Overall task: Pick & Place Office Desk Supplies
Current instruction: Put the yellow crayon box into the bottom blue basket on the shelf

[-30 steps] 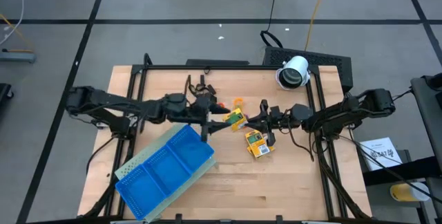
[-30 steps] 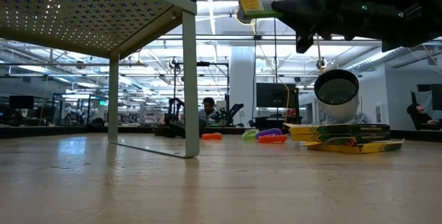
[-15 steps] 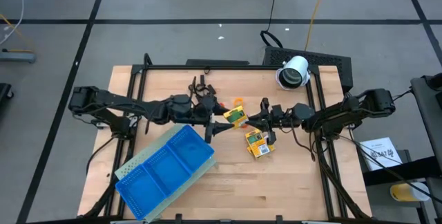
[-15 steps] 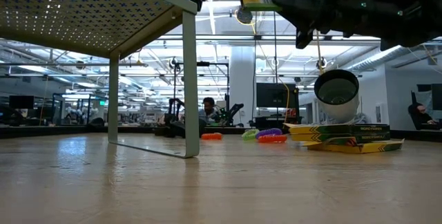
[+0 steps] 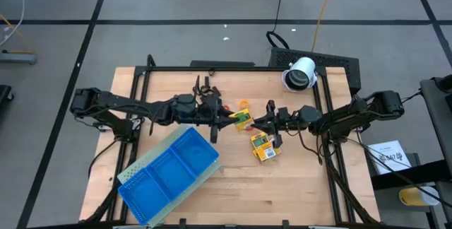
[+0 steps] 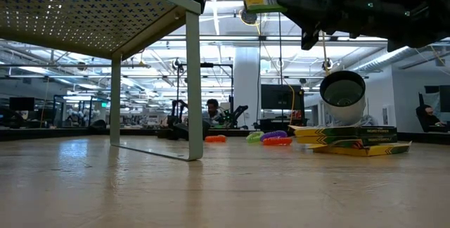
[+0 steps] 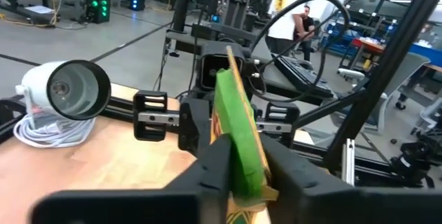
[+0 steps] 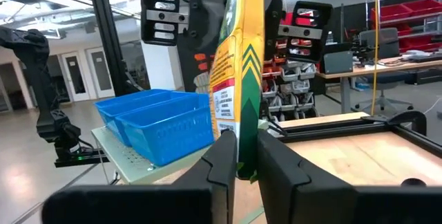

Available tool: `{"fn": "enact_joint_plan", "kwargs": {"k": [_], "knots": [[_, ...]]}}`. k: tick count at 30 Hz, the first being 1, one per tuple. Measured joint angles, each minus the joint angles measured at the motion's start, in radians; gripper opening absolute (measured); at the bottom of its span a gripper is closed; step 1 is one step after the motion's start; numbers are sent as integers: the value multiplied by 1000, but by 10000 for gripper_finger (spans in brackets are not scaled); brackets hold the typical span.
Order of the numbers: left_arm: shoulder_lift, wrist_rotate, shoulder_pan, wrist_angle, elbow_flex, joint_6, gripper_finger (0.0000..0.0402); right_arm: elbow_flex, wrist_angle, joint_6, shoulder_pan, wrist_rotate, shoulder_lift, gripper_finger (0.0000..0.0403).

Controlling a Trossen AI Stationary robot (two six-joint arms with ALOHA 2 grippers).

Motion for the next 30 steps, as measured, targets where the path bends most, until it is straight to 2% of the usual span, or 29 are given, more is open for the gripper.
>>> {"fn": "enact_joint_plan", "kwargs": {"k": [2, 6, 11, 14, 17, 21, 23, 26, 30], "knots": [[-1, -1, 5, 0, 0, -2, 33, 0, 0, 3, 0, 0, 0, 32], [-40, 6, -1, -26, -2, -2, 31, 4, 9, 3, 0, -2, -1, 42], [-176, 7, -34, -112, 1, -7, 42, -2, -15, 3, -1, -1, 2, 63], [-273, -69, -73, -259, -1, -7, 45, -1, -10, 3, -1, -3, -2, 69], [-364, -192, -136, -381, -1, -32, 30, -11, -13, 3, 0, -4, 0, 69], [-518, -390, -281, -550, -1, -113, 29, -32, -5, 2, -4, 0, -21, 66], [-578, -456, -370, -616, 0, -152, 29, -45, -5, 2, -9, -1, -41, 66], [-631, -457, -518, -687, 0, -237, 29, -66, -3, 2, -15, 0, -75, 66], [-636, -446, -712, -777, 0, -295, 38, -95, -3, 2, -17, 4, -117, 62]]}}
